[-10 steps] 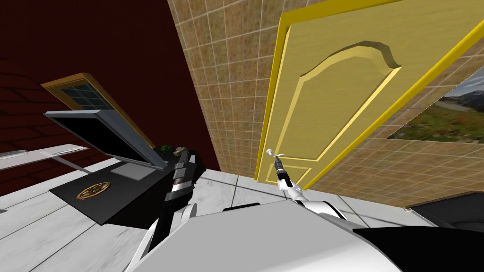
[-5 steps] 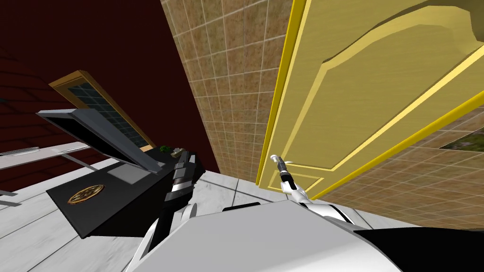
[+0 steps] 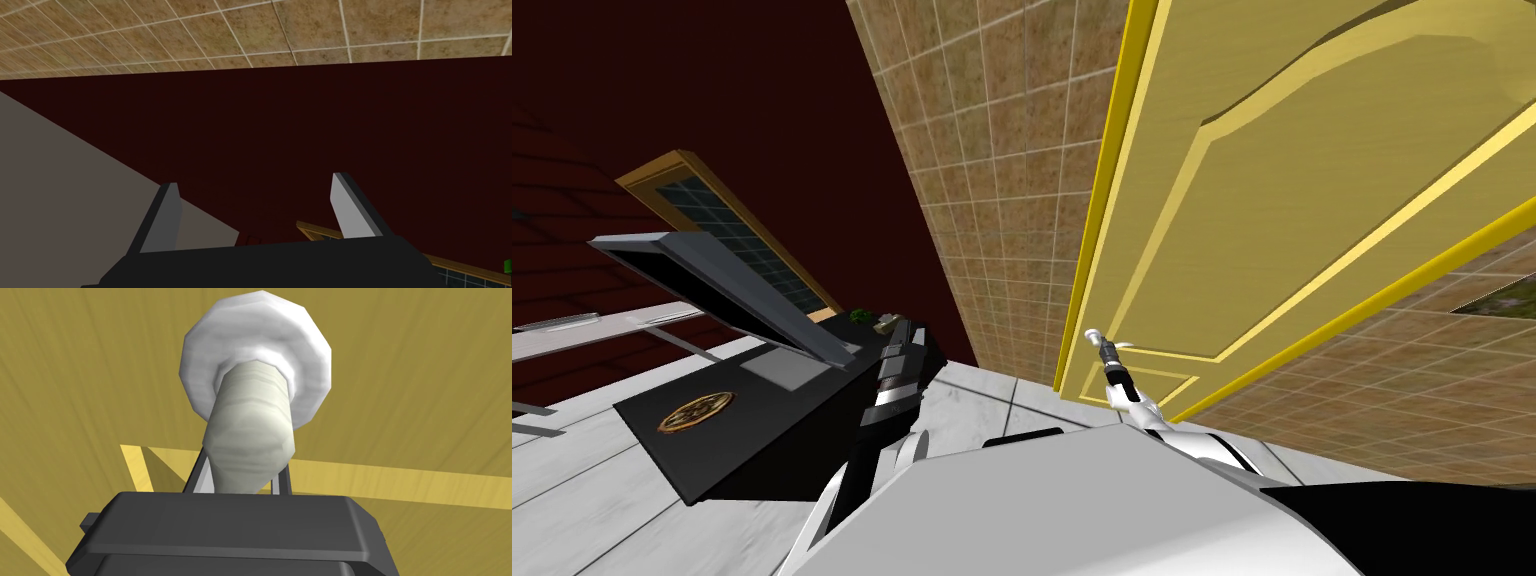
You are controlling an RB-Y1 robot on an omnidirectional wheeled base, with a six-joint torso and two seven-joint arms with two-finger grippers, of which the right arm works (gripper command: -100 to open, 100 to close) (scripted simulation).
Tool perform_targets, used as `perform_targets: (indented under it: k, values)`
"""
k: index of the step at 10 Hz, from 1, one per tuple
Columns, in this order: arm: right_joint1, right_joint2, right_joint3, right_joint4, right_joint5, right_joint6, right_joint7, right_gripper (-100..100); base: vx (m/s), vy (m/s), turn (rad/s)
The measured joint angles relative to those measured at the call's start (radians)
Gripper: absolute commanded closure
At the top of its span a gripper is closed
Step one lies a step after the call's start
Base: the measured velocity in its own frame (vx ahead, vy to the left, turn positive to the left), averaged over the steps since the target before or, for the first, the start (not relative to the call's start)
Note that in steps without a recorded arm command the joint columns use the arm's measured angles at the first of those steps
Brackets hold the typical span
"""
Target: Pull the door open
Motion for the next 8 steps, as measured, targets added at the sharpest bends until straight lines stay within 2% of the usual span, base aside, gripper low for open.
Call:
perform_targets:
  k: [2,4,6,8]
  values:
    - [0.001,0.001,0.0,0.001,0.0,0.001,0.0,100,-0.066,-0.023,0.058]
    - [-0.001,-0.011,0.013,-0.002,0.008,-0.001,-0.018,100,-0.205,-0.044,0.1]
    - [-0.004,-0.022,0.034,0.015,0.019,-0.014,-0.041,100,-0.233,-0.044,0.137]
    - [0.013,-0.029,0.056,-0.003,0.032,-0.009,-0.066,100,-0.233,-0.068,0.153]
